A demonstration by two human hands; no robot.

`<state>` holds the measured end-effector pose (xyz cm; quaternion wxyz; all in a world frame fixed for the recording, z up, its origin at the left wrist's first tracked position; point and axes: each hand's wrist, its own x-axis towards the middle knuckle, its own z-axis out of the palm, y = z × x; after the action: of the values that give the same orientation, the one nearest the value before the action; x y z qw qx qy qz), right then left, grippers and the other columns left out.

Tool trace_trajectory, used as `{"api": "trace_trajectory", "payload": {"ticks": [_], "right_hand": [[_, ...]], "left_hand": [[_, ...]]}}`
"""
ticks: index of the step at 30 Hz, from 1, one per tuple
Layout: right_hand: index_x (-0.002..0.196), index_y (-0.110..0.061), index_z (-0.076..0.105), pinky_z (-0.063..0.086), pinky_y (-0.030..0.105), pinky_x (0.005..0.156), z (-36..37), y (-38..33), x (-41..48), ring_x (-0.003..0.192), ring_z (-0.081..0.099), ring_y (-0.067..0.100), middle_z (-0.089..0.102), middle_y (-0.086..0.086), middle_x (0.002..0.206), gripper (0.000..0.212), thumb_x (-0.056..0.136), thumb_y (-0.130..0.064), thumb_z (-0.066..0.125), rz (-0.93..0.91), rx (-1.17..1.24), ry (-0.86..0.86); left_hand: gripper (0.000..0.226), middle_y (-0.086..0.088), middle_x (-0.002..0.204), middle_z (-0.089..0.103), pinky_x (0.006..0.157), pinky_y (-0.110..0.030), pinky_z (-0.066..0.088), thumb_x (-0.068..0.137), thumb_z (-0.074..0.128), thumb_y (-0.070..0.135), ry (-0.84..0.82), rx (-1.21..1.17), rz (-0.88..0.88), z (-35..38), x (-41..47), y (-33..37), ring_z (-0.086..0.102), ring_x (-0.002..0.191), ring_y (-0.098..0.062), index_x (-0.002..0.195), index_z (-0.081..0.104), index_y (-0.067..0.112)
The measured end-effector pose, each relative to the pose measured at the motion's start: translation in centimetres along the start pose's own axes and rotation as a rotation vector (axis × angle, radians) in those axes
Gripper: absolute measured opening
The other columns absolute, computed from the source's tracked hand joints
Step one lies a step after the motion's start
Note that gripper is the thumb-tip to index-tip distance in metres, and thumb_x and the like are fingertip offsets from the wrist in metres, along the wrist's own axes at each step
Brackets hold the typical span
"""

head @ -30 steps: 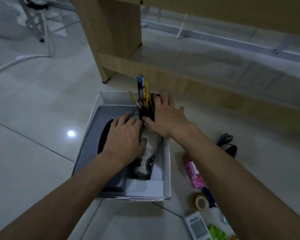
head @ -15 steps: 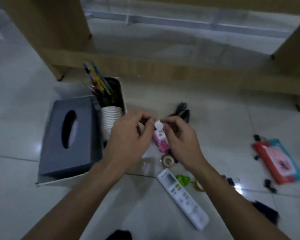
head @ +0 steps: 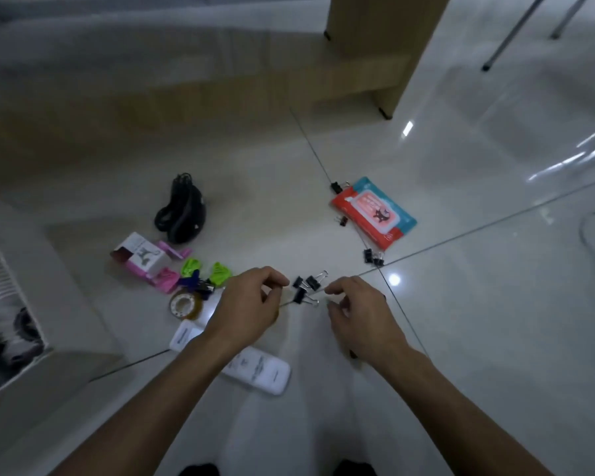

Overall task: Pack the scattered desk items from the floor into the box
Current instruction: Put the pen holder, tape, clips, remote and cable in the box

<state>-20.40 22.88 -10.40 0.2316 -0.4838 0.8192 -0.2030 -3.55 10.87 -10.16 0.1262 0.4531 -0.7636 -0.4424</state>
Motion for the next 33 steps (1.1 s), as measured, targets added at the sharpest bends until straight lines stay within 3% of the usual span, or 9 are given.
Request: {"api": "trace_trajectory", "payload": {"ticks": [4,7,11,15,18,23,25,29,33], "right_hand": [[0.125,-0.022,0.059,0.052,0.033,0.080,1.8,-1.7,1.4,0.102,0.059,0.018,0.060,0.000,0.116,0.032,0.094,-0.029,0.062,-0.100,-0.074,-0.046],[0.133,-0.023,0.054,0.051,0.036,0.078,3.4,-2.9,2.2,0.105,0.056,0.021,0.058,0.004,0.114,0.035,0.099,-0.032,0.054,-0.061,-0.111,-0.006],[0.120,-0.017,0.064,0.053,0.041,0.076,3.9,-3.2,2.8,0.098,0.058,0.022,0.058,0.005,0.107,0.026,0.101,-0.032,0.053,-0.079,-0.106,-0.005],[0.114,-0.015,0.066,0.052,0.038,0.076,4.0,-3.0,2.0,0.098,0.058,0.020,0.060,0.003,0.106,0.026,0.100,-0.033,0.055,-0.144,-0.058,0.005],[0.119,-0.018,0.066,0.053,0.034,0.077,4.3,-3.0,0.8,0.098,0.058,0.016,0.059,0.001,0.108,0.031,0.096,-0.037,0.062,-0.185,-0.044,-0.041],[0.097,-0.012,0.070,0.053,0.038,0.077,4.7,-2.6,0.3,0.083,0.061,0.019,0.061,0.003,0.097,0.007,0.091,-0.015,0.068,-0.101,0.055,0.004],[0.092,-0.013,0.067,0.053,0.038,0.076,4.6,-2.7,0.5,0.080,0.060,0.017,0.061,0.001,0.094,0.005,0.088,-0.013,0.068,-0.068,0.069,0.005],[0.097,-0.017,0.059,0.055,0.039,0.075,4.5,-3.2,0.8,0.082,0.060,0.018,0.062,0.000,0.092,0.019,0.082,-0.013,0.069,0.040,0.132,-0.017],[0.120,-0.013,0.059,0.052,0.038,0.088,4.6,-3.0,0.7,0.101,0.058,0.023,0.058,0.007,0.115,0.034,0.087,-0.016,0.066,-0.002,0.017,-0.090]], "left_hand": [[0.022,0.008,0.091,0.072,0.057,-0.009,0.046,0.092,0.060,0.005,0.027,-0.028,-0.025,1.0,0.1,-0.2,0.064,0.065,-0.001,0.099,0.074,0.021],[0.021,0.011,0.092,0.073,0.064,-0.007,0.048,0.093,0.060,0.008,0.070,-0.147,-0.131,0.5,-0.3,-0.5,0.066,0.076,0.001,0.098,0.074,0.023],[0.020,0.012,0.096,0.073,0.079,-0.025,0.055,0.094,0.063,0.013,0.086,-0.296,-0.222,-0.7,-1.1,-0.7,0.069,0.089,-0.008,0.096,0.074,0.029],[0.019,0.008,0.097,0.073,0.077,-0.035,0.062,0.094,0.062,0.015,0.094,-0.416,-0.298,-1.4,-1.5,-0.8,0.072,0.081,-0.012,0.096,0.074,0.029],[0.019,0.004,0.098,0.074,0.071,-0.030,0.061,0.094,0.062,0.013,0.097,-0.473,-0.306,-1.3,-1.7,-0.9,0.072,0.077,-0.008,0.094,0.074,0.027],[0.023,0.003,0.094,0.074,0.077,-0.033,0.062,0.094,0.061,0.010,0.091,-0.514,-0.335,-0.5,-2.3,-1.2,0.072,0.076,-0.007,0.092,0.075,0.028],[0.023,0.003,0.094,0.074,0.072,-0.027,0.062,0.094,0.060,0.011,0.086,-0.513,-0.335,-0.3,-2.4,-1.2,0.072,0.076,-0.004,0.092,0.075,0.028],[0.023,0.001,0.097,0.073,0.069,-0.022,0.060,0.095,0.059,0.011,0.082,-0.538,-0.345,-0.2,-2.5,-1.3,0.072,0.078,-0.005,0.092,0.075,0.027],[0.023,-0.003,0.098,0.073,0.068,-0.022,0.060,0.096,0.059,0.010,0.075,-0.569,-0.351,-0.3,-2.7,-1.3,0.073,0.079,-0.008,0.093,0.076,0.025]]}}
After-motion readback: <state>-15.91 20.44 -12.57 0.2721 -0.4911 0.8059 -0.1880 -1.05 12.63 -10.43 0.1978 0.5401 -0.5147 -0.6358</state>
